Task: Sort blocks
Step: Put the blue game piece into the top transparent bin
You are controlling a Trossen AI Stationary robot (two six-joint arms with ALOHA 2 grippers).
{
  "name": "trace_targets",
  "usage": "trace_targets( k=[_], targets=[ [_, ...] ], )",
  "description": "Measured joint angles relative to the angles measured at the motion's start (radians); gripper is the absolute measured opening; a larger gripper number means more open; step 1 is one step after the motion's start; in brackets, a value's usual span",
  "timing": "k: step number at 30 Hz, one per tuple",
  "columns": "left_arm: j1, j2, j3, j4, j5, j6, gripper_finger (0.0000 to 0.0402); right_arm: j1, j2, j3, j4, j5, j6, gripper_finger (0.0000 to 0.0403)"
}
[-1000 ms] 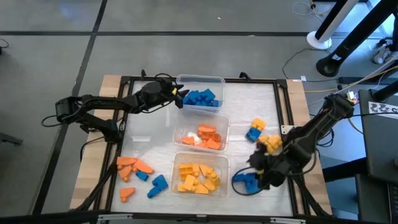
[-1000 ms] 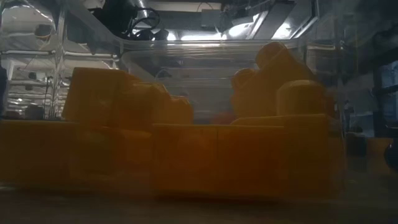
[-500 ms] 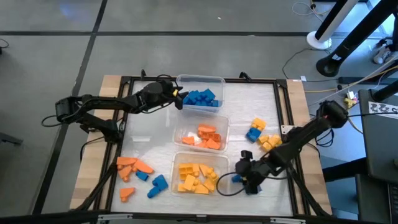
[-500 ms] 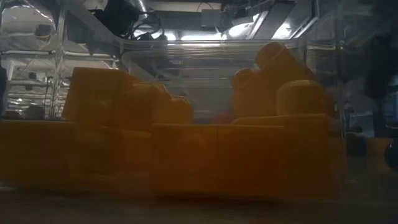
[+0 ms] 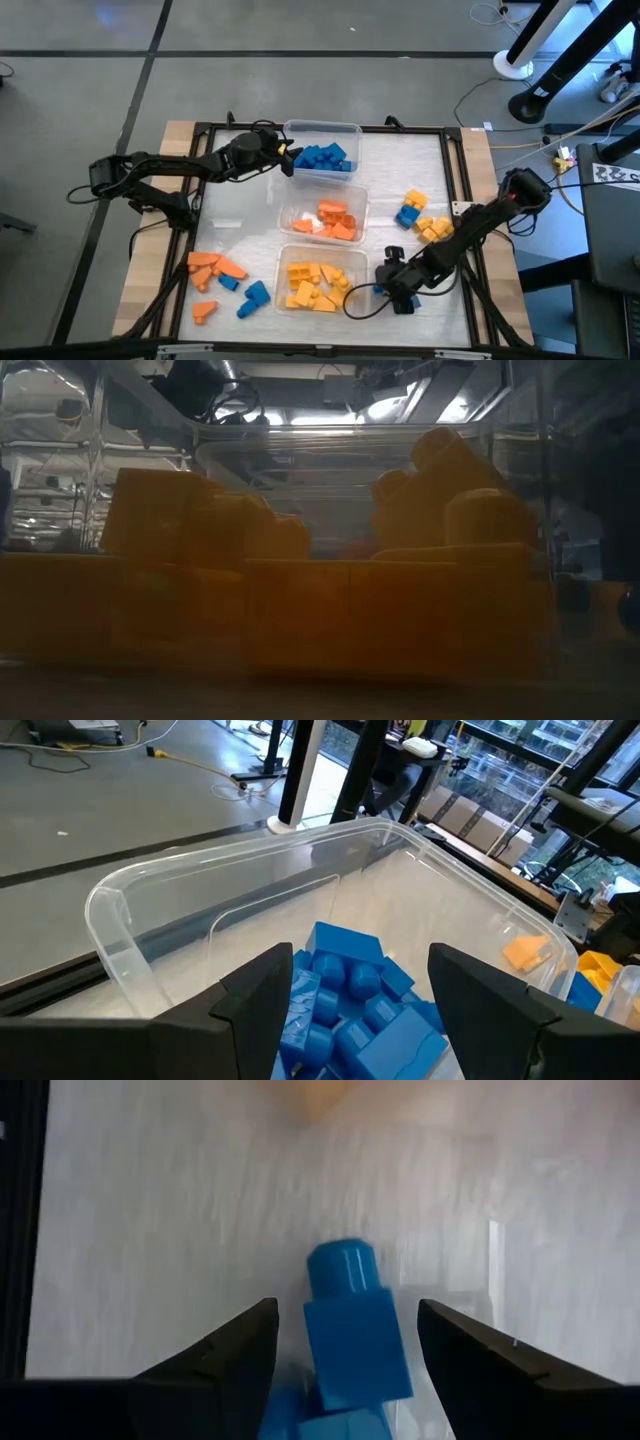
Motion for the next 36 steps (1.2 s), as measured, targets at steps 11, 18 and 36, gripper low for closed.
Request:
trace_targets(
  k=[11, 18, 36],
  targets=[
    [0.0, 0.0, 0.0, 0.001, 0.0, 0.0, 0.0224, 0.001, 0.073, 0.0, -0.054, -0.03, -0.004, 0.0239],
    [0.0, -0.039, 0.0, 0.003, 0.0, 0.014, 0.0224, 0.001, 0.09, 0.0, -0.046, -0.012, -0.003, 0.0239],
    [-0.124, -0.519, 0.0, -0.504, 0.657, -0.063, 0.0224, 0.0, 0.091, 0.011, -0.015, -0.03, -0.004, 0.0133]
  ],
)
